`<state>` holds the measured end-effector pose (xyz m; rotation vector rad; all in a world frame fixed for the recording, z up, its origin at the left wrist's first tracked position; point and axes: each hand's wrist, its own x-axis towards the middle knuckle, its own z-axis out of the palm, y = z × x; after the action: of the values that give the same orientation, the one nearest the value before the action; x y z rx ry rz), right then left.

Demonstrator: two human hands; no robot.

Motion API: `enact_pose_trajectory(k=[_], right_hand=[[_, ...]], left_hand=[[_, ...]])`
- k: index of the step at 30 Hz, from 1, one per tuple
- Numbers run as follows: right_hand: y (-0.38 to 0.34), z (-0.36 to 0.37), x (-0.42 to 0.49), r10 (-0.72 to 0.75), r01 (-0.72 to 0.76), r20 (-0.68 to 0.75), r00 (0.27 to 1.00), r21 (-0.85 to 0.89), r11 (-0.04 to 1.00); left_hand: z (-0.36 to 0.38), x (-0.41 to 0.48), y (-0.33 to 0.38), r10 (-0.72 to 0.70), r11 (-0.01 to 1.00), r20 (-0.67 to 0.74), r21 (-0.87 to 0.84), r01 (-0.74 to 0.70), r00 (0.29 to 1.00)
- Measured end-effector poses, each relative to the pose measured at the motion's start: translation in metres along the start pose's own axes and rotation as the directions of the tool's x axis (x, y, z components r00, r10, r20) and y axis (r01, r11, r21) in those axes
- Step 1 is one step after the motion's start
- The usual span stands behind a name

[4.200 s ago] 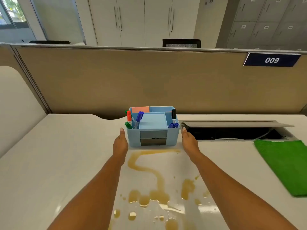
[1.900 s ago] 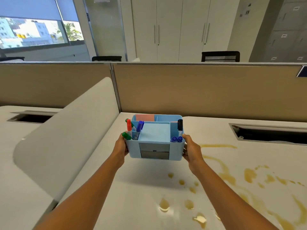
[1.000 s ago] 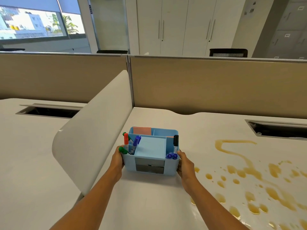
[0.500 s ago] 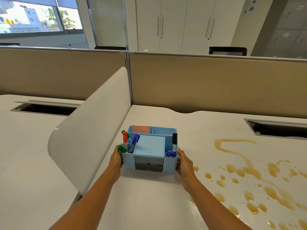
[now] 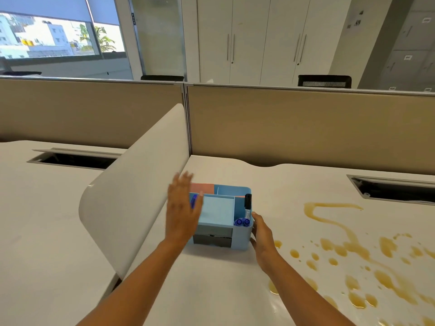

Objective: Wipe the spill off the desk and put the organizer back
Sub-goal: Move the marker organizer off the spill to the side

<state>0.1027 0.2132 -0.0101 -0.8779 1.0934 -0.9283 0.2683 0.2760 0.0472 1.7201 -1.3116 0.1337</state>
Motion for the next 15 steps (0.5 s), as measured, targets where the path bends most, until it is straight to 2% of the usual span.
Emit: enact_pose_trajectory(k=[2,6,10,15], right_hand=[[0.000,0.000,-0.002,0.002,-0.002,0.011,1.000,0.001,1.000],[-0.001,-0.002,-0.007,0.019,-0.019,0.004,1.000,-0.001,1.000],[0.000,-0.004,-0.009,0.032,-0.032,0.018,0.999,0.006,0.999],[-0.001,-0.004,-0.011,0.033,-0.034,0.027,0.999,0.040,0.999]], left_hand=[[0.012,-0.009,0.010,0.126,0.988,0.166,0.067,-0.139,0.978],[0.036,-0.023,0.017,0.044,0.969,0.459,0.196,-0.149,0.887],[0.047,-0.024,0.015,-0.101,0.937,0.577,0.329,-0.117,0.810],[0.049,-0.026,0.010,-0.149,0.916,0.619,0.379,-0.128,0.771]])
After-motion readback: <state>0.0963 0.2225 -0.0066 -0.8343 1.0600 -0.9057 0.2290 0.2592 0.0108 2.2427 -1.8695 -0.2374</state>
